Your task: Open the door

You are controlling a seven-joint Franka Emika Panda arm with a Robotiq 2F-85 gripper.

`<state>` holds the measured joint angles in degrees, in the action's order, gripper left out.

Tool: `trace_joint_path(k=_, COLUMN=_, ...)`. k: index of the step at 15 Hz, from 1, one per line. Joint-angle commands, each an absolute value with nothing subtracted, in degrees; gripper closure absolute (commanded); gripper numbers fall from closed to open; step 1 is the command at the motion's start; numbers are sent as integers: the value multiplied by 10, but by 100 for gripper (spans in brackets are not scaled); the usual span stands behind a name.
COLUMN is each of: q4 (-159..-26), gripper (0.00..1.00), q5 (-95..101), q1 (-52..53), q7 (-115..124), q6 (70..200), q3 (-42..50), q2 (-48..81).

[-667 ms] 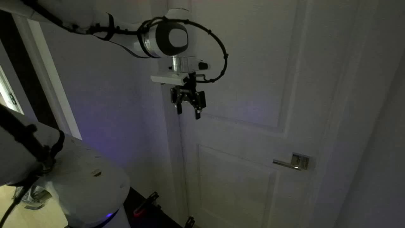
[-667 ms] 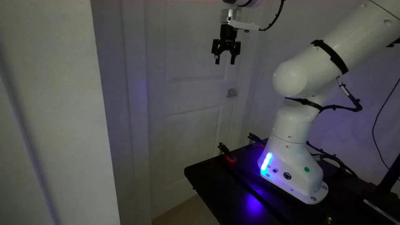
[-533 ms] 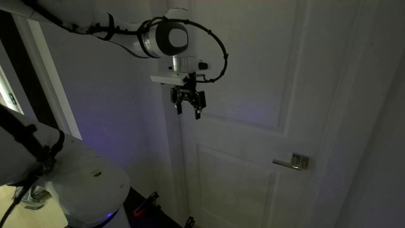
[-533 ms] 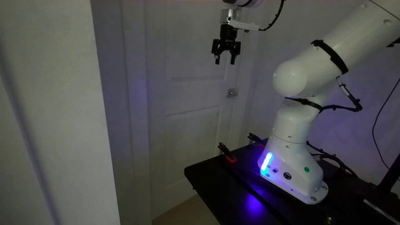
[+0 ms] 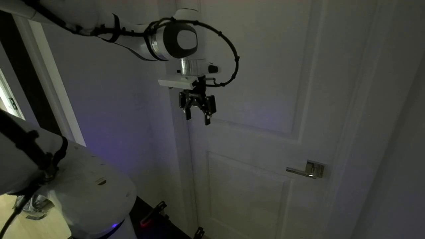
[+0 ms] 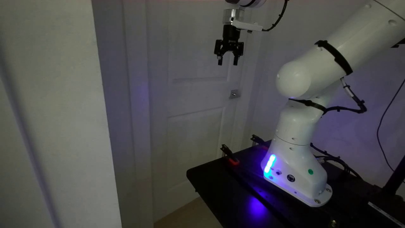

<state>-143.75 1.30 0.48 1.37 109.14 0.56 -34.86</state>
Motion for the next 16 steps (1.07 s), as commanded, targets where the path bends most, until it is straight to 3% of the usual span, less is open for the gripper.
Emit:
trace_joint_path(k=1, q4=-1436, gripper=0, q5=11, q1=2, q7=12, q6=1090, q3=3, q2=-348)
trace_joint_path(k=6, q4=-1436, gripper=0, q5=11, q1=2, q7=12, q6=1090, q3=3, q2=-348)
trace_joint_path(k=16, q4=-1448, gripper=0, q5=80, q1=-71, q7=249, q6=1276, q3=-57, q2=-264)
